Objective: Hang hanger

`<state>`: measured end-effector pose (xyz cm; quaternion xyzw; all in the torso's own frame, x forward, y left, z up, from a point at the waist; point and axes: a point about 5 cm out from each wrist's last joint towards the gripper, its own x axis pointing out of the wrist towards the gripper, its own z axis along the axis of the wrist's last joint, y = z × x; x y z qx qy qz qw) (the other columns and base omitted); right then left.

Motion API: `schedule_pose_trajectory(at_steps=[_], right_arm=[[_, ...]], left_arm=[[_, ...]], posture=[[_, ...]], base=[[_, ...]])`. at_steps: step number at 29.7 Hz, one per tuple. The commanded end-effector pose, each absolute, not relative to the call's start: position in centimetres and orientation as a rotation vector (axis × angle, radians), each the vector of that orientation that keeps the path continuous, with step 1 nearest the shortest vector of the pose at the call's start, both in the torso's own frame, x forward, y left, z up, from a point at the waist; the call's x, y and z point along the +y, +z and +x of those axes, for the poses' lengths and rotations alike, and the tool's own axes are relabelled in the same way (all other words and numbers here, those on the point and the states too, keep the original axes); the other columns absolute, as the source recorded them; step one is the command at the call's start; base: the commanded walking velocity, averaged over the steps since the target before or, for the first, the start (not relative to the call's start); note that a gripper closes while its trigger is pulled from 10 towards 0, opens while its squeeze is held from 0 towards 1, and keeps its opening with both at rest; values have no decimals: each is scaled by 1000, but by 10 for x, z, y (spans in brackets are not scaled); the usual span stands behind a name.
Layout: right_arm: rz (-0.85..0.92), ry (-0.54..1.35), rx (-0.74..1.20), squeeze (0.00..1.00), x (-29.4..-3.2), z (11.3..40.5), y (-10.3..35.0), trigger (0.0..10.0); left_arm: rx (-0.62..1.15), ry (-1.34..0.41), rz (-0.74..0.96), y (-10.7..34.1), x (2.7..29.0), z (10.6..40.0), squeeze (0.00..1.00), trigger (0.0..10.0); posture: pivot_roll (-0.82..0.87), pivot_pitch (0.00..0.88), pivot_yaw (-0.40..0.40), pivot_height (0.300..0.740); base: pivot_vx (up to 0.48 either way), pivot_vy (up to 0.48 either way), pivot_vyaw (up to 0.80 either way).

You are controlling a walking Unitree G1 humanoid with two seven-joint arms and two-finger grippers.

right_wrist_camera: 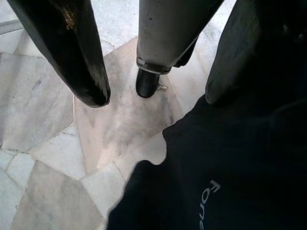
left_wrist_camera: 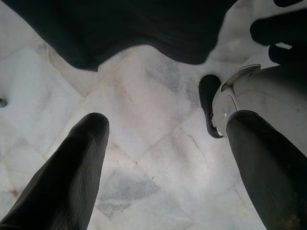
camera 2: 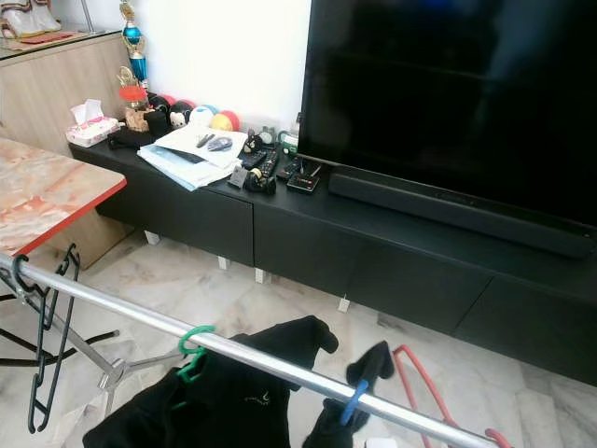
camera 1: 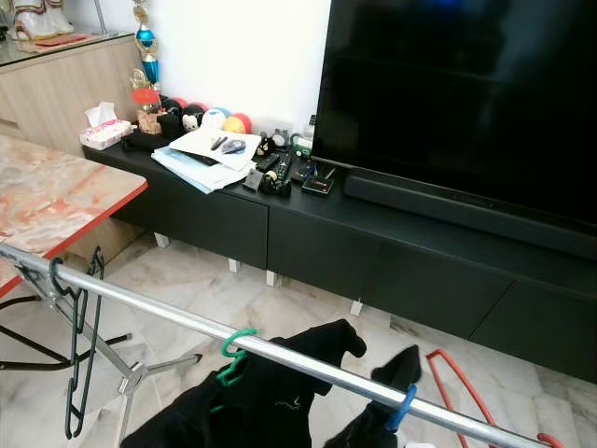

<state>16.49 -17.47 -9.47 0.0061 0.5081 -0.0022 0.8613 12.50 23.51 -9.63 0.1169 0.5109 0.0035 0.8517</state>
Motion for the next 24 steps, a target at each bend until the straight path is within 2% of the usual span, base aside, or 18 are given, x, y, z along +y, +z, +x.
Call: schedule_pose_trajectory(at_steps=[1,4,7,24], right_arm=[[21,-22,1075,0,-177,164,-95,10000],[27,-24,1078,0,-177,163,-95,10000],[35,-23,1078,0,-176,164,-95,10000],[66,-16,1054,0,-170,167,-94,10000]], left_arm=[[1078,-23,259,-97,233,123,0,10000],[1080,-26,261,-97,233,123,0,10000],[1082,-32,263,-98,233,122,0,10000],[1079,-51,277,-97,234,123,0,10000]], posture=[[211,0,-33,740],[211,0,-29,740],[210,0,-26,740],[208,0,-13,740]], base=[[0,0,0],[0,0,0],[0,0,-523],[0,0,0]])
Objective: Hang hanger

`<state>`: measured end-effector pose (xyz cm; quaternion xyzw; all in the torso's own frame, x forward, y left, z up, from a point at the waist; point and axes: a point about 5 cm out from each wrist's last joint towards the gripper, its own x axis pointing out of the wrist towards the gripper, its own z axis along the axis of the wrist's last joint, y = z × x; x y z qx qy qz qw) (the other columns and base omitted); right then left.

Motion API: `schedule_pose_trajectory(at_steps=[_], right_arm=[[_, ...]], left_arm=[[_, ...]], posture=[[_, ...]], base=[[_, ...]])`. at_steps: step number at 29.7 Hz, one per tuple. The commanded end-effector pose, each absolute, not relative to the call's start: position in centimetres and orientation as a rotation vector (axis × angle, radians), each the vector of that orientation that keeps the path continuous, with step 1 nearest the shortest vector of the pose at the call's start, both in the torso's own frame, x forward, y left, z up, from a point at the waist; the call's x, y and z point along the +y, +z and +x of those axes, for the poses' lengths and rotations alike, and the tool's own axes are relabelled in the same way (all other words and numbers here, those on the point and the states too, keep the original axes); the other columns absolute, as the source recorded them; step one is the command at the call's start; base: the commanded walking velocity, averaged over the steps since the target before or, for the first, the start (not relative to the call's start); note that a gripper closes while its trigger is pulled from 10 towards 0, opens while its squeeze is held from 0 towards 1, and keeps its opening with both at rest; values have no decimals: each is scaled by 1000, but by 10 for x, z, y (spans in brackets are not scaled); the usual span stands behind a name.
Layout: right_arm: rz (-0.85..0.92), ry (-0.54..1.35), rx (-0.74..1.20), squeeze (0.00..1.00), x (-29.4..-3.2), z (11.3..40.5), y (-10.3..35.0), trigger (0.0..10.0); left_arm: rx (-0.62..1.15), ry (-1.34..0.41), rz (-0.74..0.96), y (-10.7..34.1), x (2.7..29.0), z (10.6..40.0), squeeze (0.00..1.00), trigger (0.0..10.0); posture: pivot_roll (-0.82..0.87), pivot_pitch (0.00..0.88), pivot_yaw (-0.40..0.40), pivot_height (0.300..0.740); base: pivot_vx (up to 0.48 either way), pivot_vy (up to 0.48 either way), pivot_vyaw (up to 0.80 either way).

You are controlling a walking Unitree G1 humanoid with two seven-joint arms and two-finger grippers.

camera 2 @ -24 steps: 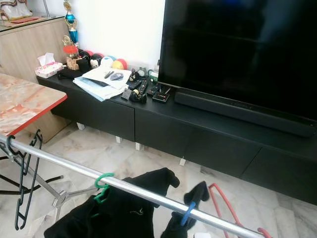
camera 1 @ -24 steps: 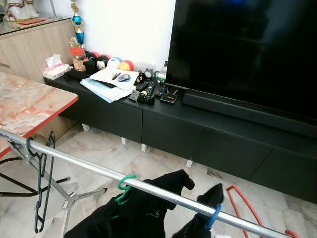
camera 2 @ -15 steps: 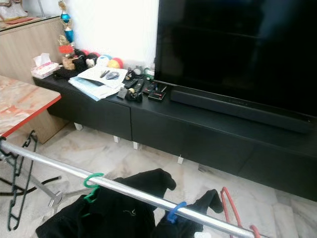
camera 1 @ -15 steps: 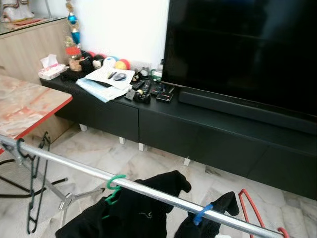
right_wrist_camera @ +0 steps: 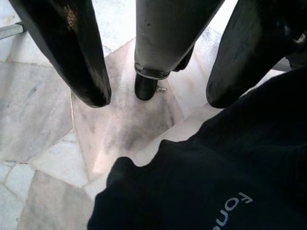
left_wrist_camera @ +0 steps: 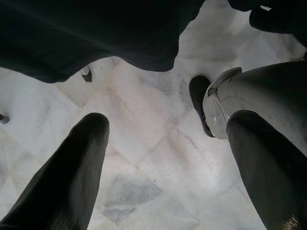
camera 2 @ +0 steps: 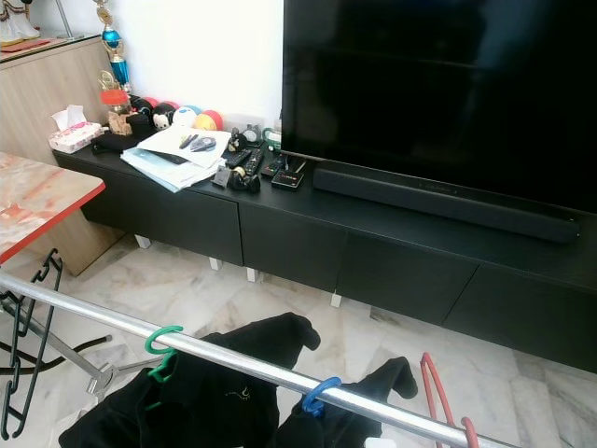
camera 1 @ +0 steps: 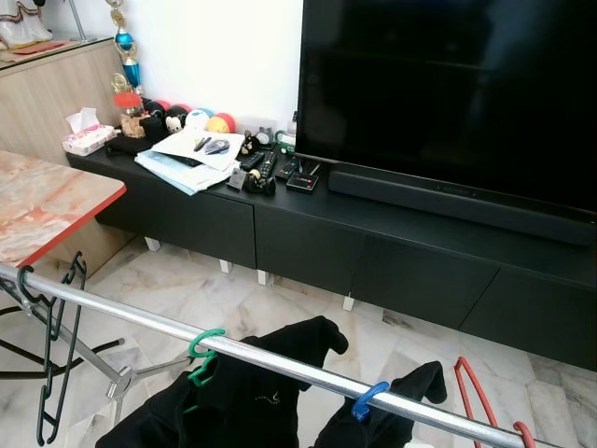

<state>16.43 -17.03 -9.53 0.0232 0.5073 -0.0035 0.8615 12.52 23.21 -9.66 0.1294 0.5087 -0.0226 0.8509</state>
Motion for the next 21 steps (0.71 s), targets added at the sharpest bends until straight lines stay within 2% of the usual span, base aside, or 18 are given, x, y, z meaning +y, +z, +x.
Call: schedule_pose_trajectory(at_steps=[1,21], right_arm=[[67,-15,1053,0,-170,167,-94,10000],[79,-10,1036,0,-168,172,-92,10000]], left_arm=[[1078,-51,277,-97,234,123,0,10000],[1081,-45,270,-97,234,122,0,10000]], posture=[[208,0,-13,740],[208,0,-15,740]], base=[[-240,0,0],[-271,0,0]])
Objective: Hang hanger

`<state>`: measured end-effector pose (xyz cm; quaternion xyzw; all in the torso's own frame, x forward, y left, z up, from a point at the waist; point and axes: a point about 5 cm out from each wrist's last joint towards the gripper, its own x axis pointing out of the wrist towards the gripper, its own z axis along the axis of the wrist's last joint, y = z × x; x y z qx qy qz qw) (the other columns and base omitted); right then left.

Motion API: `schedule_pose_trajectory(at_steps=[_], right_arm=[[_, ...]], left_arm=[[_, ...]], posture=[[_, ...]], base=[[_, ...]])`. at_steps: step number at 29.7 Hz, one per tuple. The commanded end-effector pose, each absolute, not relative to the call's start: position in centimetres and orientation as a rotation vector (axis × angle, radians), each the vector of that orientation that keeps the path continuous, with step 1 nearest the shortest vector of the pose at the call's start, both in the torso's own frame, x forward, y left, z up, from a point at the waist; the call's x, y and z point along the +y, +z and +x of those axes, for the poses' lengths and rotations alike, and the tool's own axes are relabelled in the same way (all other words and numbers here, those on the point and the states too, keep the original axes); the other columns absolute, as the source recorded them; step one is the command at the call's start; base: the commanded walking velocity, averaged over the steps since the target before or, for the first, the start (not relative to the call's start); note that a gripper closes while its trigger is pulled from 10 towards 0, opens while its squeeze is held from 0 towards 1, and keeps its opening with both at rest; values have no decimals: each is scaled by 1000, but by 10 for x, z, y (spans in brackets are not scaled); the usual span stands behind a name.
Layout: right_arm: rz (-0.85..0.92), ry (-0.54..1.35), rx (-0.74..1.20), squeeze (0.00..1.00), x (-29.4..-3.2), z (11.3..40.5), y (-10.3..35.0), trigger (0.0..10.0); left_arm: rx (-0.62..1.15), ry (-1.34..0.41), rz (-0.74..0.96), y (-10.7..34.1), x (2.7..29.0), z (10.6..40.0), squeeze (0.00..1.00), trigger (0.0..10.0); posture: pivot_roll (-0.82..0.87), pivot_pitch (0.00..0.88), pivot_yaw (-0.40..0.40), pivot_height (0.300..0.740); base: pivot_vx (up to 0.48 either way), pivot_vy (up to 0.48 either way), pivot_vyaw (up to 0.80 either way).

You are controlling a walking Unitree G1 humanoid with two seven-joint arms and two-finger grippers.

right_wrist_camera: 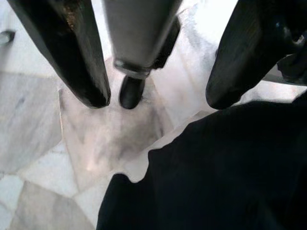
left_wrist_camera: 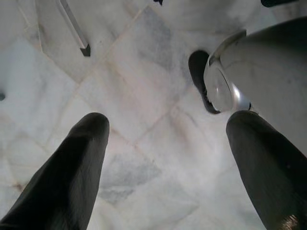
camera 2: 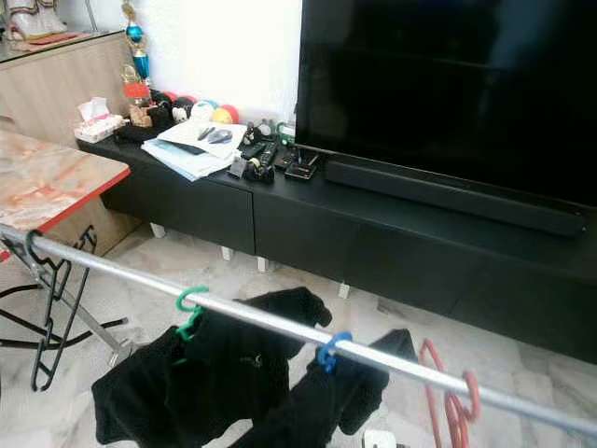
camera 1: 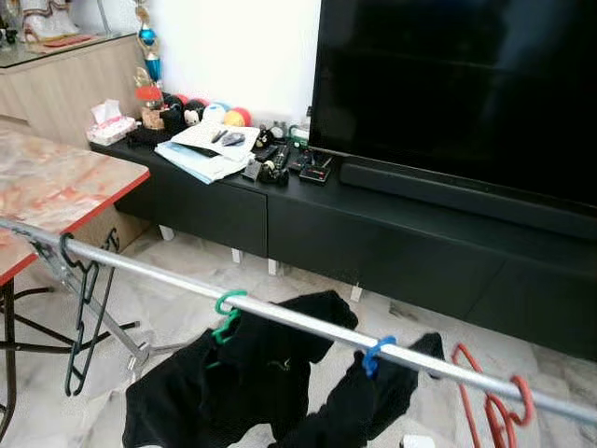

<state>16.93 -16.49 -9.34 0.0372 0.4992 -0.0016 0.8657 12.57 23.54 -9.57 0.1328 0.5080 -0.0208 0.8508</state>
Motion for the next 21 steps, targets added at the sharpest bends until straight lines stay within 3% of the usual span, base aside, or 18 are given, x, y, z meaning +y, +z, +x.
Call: schedule_pose_trajectory(at_steps=[1,4,21], right_arm=[[80,-10,1036,0,-168,172,-92,10000],[84,-6,1036,0,-167,173,-92,10000],[86,0,1034,0,-166,173,-91,10000]], left_arm=[[1081,-45,269,-97,234,122,0,10000],[1084,-45,272,-98,233,121,0,10000],[1131,-25,264,-101,237,111,0,10000]], posture=[[208,0,-15,740],[208,0,-15,740],[205,0,-17,740]], base=[[-289,0,0],[-276,0,0],[0,0,0]])
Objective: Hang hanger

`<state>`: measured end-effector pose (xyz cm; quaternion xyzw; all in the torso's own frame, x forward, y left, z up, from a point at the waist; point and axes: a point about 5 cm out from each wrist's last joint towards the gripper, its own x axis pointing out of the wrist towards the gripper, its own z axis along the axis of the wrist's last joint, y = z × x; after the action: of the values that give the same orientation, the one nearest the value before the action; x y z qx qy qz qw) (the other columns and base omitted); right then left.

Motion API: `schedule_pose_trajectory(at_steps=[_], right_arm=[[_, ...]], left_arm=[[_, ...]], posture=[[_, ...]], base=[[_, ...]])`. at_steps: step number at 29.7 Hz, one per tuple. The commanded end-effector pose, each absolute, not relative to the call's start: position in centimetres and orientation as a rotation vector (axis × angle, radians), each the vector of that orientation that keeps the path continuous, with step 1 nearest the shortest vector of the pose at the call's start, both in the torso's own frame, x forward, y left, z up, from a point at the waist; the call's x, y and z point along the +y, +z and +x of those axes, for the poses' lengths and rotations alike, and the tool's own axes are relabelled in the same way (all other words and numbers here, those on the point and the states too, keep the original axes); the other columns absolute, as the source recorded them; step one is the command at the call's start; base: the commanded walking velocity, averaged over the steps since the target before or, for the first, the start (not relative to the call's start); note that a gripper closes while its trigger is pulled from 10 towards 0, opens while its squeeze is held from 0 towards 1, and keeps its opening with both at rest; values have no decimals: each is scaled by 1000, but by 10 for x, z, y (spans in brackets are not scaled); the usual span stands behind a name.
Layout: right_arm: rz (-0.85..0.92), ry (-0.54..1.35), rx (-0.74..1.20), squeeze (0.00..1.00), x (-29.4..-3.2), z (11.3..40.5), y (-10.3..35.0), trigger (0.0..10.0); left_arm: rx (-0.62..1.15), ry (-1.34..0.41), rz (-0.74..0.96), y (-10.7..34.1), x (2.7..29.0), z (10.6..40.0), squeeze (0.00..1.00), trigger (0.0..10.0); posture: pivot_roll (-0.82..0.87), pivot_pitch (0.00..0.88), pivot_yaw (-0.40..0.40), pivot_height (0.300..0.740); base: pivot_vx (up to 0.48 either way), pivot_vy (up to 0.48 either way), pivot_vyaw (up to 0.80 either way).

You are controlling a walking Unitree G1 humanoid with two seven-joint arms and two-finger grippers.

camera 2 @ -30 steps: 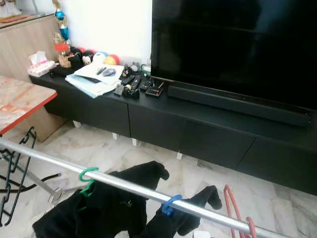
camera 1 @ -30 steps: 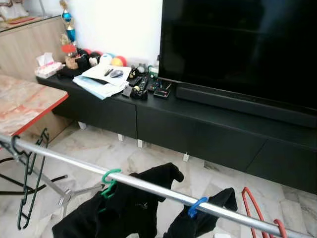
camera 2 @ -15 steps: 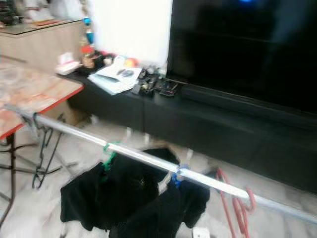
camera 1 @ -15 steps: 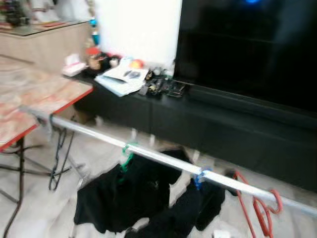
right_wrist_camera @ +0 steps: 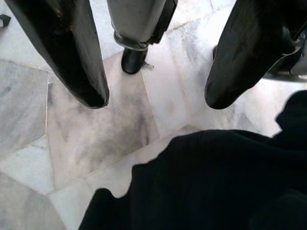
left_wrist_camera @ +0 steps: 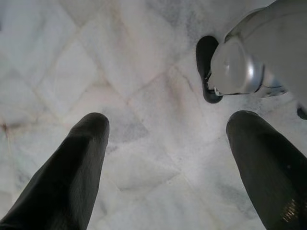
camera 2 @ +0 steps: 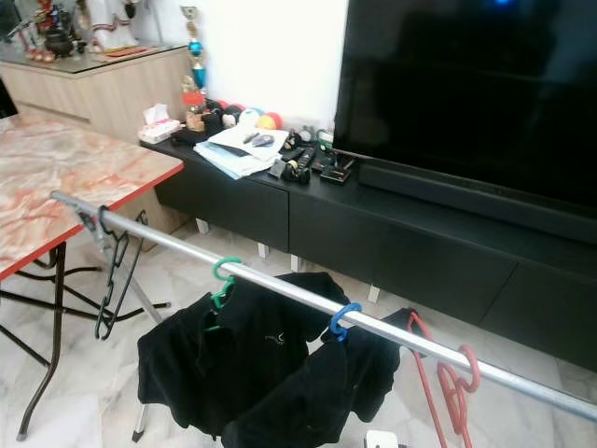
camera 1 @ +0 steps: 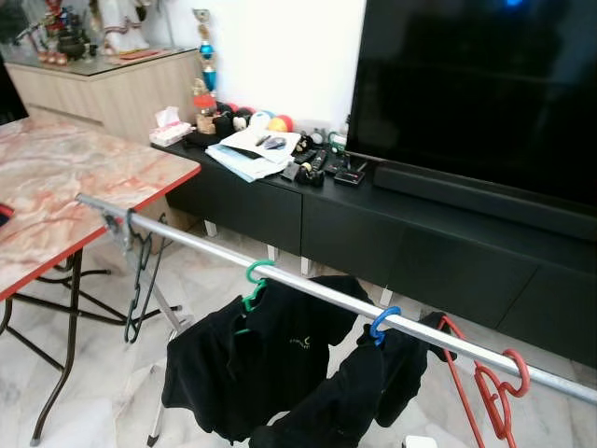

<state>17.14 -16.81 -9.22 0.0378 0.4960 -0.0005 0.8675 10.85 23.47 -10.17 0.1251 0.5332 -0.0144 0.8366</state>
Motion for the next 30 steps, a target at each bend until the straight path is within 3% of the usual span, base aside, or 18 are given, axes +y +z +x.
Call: schedule_pose_trajectory(at_steps=[1,16,23,30], right_arm=[[85,1,1034,0,-166,173,-91,10000],[76,-1,1047,0,-168,170,-93,10000],[80,-4,1049,0,-168,170,-93,10000],[83,-8,1047,0,-168,170,-93,10000]], left_arm=[[1136,-24,263,-101,237,110,0,10000],[1185,8,265,-100,257,95,0,10000],[1180,19,266,-97,262,102,0,10000],[1166,9,263,-97,252,114,0,10000]], posture=[[205,0,-17,740],[205,0,-16,740],[207,0,-18,740],[207,0,-18,740]], base=[[0,0,0],[0,0,0],[0,0,0],[0,297,0]])
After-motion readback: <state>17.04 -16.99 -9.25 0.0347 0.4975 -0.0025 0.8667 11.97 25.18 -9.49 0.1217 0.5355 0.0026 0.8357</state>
